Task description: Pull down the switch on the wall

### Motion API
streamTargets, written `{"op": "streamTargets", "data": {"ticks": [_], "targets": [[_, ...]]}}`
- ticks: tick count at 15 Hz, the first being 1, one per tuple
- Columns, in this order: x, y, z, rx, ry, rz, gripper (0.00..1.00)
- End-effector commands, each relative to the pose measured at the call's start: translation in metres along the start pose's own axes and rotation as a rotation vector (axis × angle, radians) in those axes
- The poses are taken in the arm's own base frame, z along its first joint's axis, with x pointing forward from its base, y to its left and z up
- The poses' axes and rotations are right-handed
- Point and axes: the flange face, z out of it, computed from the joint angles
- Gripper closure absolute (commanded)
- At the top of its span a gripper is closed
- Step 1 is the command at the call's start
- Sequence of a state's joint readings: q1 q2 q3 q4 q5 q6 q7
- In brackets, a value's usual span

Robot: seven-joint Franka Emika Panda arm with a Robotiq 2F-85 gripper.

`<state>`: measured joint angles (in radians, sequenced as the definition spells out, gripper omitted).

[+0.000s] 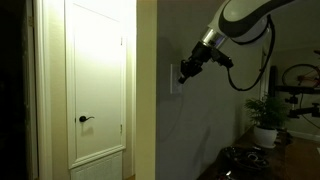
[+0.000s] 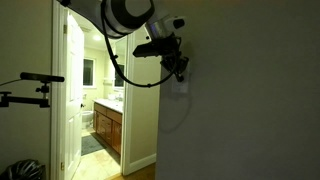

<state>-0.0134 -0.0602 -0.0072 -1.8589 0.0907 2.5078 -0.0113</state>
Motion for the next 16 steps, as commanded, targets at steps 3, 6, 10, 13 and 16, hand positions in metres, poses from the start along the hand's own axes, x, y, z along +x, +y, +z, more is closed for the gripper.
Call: {"op": "streamTargets", "data": {"ticks": [3,6,10,13,16], "targets": [[0.010,0.007,-0.002,-0.011,0.035,0.010,0.96],[0.010,0.007,-0.002,-0.010,0.035,0.010,0.96],[0.004,0.005,-0.005,-0.015,0.020,0.000,0.96],[-0.008,0.005,-0.010,-0.011,-0.015,-0.015,0.96],[-0.026,0.006,-0.012,-0.005,-0.077,-0.026,0.96]]}}
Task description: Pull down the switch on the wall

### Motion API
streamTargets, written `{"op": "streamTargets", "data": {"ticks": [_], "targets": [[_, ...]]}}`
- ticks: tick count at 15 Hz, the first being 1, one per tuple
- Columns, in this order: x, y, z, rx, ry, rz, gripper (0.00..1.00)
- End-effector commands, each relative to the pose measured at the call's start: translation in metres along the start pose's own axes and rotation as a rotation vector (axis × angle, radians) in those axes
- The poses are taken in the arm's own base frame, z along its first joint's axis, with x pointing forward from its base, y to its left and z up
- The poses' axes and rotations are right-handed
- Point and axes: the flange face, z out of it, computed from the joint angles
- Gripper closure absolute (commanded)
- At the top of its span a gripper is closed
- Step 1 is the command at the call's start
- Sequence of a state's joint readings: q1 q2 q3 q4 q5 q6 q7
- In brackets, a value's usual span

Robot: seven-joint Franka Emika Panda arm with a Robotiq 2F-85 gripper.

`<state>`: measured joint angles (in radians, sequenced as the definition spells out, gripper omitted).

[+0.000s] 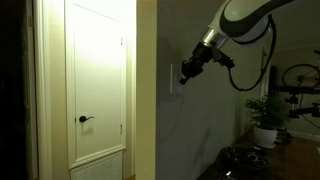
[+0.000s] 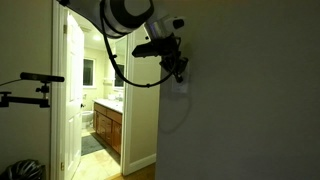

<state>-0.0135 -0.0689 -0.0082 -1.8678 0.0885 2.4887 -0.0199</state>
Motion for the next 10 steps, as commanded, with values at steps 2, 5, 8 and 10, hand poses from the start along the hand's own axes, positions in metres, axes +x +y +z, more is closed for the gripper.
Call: {"op": "streamTargets", "data": {"ticks": [2,5,8,10], "targets": [[-0.036,0.005,-0.012,0.004,-0.118,-0.025,0.96],[-0.059,0.004,-0.017,0.003,-0.201,-0.032,0.96],[-0.084,0.003,-0.018,0.002,-0.308,-0.034,0.96],[-0.103,0.001,-0.015,0.002,-0.404,-0.035,0.78]]}}
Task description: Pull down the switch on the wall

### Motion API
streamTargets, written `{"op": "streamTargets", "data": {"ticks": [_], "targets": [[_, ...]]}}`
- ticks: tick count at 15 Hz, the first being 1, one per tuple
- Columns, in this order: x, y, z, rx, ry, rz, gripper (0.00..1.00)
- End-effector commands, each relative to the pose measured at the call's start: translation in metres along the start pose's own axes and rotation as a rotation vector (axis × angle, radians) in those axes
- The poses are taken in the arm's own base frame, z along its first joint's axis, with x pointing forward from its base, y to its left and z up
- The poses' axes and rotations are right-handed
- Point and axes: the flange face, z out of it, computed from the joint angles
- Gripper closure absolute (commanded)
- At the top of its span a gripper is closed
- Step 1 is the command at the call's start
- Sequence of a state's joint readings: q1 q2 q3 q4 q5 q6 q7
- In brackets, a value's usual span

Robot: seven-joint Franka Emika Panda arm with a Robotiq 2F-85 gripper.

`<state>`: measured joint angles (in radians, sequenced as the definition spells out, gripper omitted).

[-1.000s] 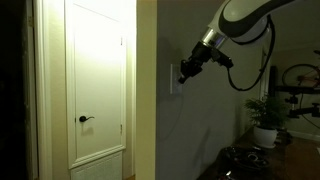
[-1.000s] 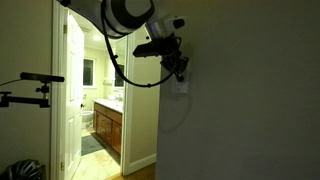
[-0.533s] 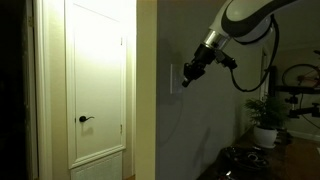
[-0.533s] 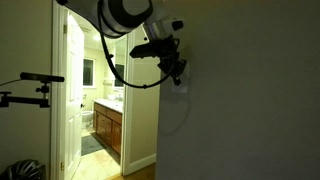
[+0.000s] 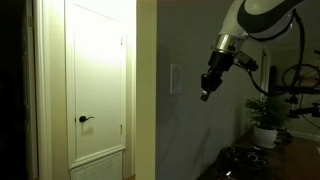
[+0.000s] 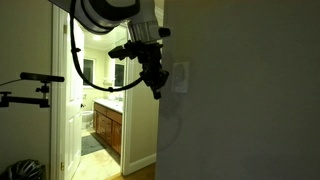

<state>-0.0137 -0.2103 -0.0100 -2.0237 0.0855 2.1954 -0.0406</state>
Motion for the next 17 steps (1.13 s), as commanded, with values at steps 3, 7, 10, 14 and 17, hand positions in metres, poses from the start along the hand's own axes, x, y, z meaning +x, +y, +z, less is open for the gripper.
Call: {"op": "streamTargets", "data": {"ticks": [3,7,10,14,17], "targets": [[-0.053,-0.003,0.013,-0.003,-0.218,-0.021,0.63],[-0.072,-0.005,0.022,-0.020,-0.318,-0.026,0.38],[-0.082,-0.007,0.028,-0.025,-0.361,-0.031,0.19],[-0.065,-0.004,0.036,-0.009,-0.347,-0.019,0.17],[-0.065,-0.004,0.036,-0.009,-0.348,-0.019,0.11]]}}
